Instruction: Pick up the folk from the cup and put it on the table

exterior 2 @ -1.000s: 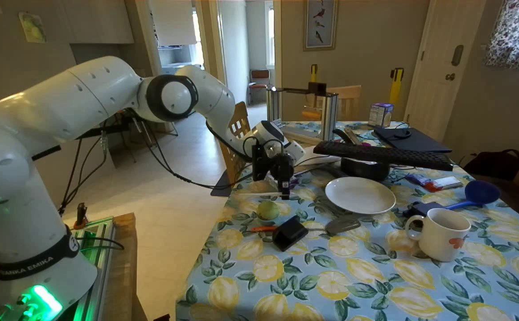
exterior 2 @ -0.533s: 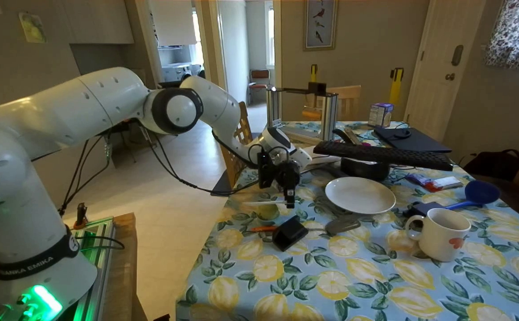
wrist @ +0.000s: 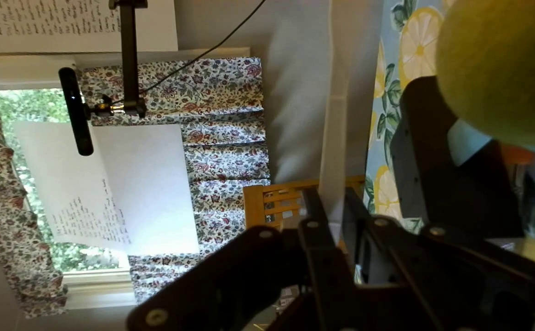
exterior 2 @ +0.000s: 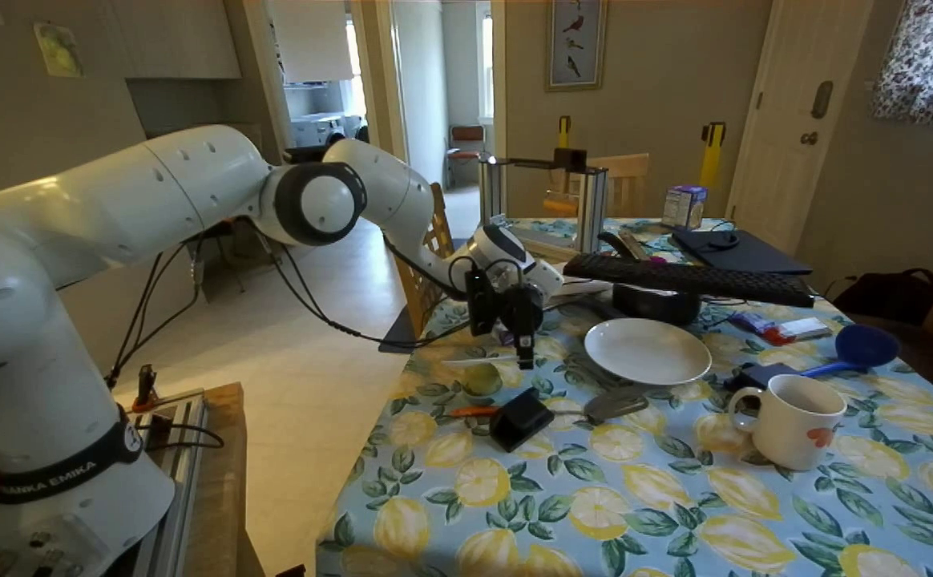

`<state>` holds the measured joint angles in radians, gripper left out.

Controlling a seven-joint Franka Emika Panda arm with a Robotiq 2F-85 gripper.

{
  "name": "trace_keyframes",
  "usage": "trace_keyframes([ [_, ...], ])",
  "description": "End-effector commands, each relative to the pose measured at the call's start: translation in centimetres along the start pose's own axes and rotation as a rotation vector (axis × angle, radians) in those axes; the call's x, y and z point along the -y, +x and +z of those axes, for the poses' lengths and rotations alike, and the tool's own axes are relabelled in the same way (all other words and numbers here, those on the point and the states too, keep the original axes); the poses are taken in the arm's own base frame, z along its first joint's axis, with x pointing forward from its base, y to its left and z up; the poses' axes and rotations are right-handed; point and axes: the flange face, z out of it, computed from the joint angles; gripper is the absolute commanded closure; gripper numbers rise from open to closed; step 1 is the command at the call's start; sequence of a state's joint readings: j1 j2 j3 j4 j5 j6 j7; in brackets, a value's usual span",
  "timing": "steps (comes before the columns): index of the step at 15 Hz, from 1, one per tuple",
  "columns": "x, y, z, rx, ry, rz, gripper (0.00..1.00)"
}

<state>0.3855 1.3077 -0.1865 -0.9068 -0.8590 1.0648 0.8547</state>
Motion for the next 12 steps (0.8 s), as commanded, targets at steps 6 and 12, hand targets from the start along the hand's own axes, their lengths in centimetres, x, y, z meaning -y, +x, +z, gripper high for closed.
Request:
trace_keyframes([
  [6, -0.6, 1.0, -0.1, -0.016, -0.036, 0.062, 0.96],
  [12, -0.7, 0.2, 1.0, 0.032, -0.206, 0.129, 0.96],
])
